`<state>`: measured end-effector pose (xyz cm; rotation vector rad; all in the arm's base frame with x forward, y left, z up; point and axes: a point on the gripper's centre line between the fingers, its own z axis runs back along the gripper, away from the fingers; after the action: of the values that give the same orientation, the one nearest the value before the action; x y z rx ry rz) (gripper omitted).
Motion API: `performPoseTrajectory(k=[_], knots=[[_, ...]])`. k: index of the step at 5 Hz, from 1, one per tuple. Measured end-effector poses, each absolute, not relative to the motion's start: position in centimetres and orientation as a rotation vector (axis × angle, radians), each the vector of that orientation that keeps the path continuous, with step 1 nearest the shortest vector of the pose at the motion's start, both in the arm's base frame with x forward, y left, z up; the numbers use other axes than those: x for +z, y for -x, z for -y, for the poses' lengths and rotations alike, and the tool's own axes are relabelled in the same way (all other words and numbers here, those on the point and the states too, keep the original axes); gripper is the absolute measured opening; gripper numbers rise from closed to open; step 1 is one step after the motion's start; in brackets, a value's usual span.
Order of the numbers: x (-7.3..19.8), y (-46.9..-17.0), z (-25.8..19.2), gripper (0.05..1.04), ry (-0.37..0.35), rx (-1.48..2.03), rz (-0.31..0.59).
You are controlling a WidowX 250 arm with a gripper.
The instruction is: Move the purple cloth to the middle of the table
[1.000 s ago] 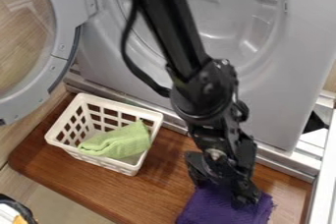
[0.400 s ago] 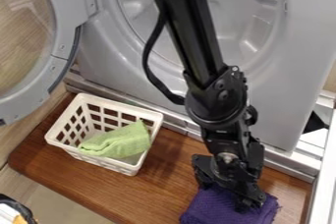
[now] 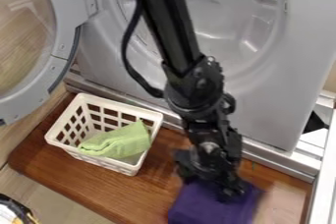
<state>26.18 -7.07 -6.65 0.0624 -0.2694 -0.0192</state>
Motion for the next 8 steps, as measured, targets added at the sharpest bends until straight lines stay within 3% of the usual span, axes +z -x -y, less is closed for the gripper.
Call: performPoseTrajectory(k=[5,8], knots=[[-6.7,-28.2,-1.1,1.001,-0.077,0.283,0.261],[-5.7,-29.0,-0.4,1.001,-0.081,0.236,0.28]])
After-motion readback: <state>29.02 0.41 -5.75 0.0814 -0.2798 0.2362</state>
